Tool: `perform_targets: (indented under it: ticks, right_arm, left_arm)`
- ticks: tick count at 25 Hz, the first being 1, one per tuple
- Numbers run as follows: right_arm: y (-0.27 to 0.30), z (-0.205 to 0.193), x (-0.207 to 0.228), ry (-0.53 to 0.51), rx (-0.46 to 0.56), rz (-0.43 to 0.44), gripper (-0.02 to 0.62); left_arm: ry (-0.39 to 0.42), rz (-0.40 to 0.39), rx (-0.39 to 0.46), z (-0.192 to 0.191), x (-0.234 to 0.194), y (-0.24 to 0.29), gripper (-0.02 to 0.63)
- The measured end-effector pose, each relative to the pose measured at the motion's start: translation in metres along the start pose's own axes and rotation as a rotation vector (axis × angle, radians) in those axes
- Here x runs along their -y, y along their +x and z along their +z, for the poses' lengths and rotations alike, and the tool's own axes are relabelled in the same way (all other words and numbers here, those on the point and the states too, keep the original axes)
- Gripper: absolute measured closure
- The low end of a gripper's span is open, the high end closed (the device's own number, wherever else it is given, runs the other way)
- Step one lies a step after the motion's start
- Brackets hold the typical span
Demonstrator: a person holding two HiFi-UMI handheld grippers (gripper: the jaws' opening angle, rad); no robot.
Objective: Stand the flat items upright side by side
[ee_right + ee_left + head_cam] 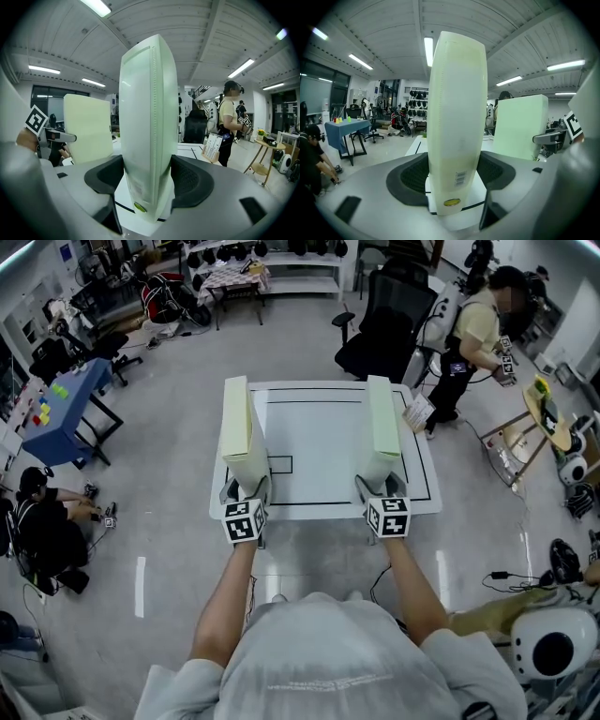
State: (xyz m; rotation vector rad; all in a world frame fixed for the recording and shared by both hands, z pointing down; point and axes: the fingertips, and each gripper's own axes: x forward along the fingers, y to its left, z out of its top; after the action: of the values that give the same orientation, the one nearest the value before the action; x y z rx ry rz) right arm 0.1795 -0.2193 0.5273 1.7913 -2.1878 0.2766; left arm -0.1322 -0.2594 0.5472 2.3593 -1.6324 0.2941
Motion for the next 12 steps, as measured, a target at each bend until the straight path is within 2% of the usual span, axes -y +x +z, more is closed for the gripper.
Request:
perform_targets:
  ticks: [12]
  right_arm:
    - [0.014,0.006,-0.021,0.009,0.012,0.068,0.259]
  left_arm:
    - [0.029,-0.114,-0.017,0.0,0.074,0.015,0.276]
